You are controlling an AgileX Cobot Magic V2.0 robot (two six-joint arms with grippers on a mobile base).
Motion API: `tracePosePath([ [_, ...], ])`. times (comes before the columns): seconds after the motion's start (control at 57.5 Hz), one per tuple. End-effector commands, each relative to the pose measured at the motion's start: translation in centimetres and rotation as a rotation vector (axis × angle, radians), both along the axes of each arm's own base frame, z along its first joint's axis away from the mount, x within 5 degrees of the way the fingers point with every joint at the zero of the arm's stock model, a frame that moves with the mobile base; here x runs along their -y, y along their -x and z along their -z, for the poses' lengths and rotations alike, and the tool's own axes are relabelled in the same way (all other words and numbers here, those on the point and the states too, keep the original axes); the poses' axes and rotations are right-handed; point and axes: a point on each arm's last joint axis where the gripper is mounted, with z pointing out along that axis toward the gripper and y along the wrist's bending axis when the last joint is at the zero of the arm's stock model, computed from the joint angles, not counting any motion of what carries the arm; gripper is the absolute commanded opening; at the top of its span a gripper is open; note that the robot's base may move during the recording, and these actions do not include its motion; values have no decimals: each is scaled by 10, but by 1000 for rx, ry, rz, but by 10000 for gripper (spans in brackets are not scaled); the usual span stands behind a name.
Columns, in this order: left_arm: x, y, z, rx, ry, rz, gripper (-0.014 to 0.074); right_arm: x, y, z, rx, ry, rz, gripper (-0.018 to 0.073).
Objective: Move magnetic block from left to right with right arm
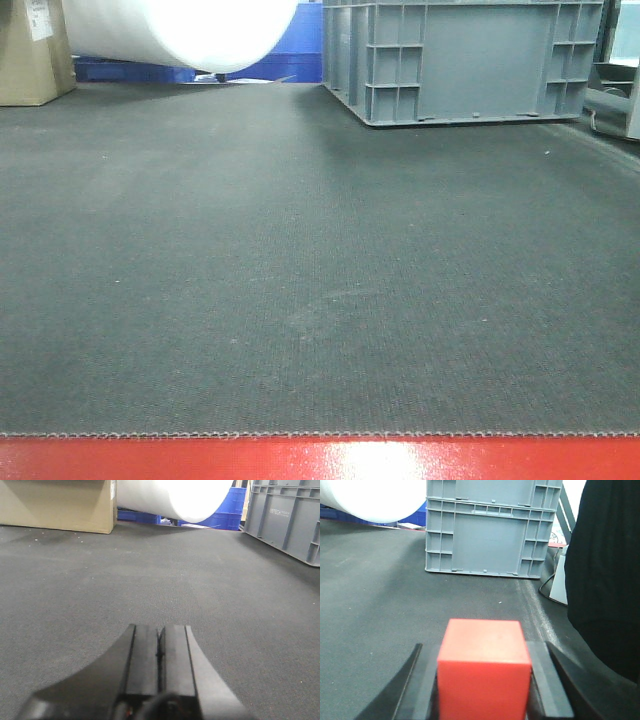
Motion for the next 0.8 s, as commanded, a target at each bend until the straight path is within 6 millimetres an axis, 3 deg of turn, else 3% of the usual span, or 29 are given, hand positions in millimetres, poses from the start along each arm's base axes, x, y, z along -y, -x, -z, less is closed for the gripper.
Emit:
tracePosePath([
  [0.0, 0, 1, -5, 82, 9, 4, -126, 0, 1, -18, 114, 16, 0, 296],
  [0.487, 0, 1, -5, 82, 9, 4, -126, 0, 1, -20, 131, -1, -5, 296],
  [0.644, 0, 1, -5, 82, 9, 4, -126, -1, -2, -40, 106, -76, -12, 296],
  [0.783, 0, 1, -5, 82, 9, 4, -126, -2, -26, -63, -61, -126, -15, 296],
])
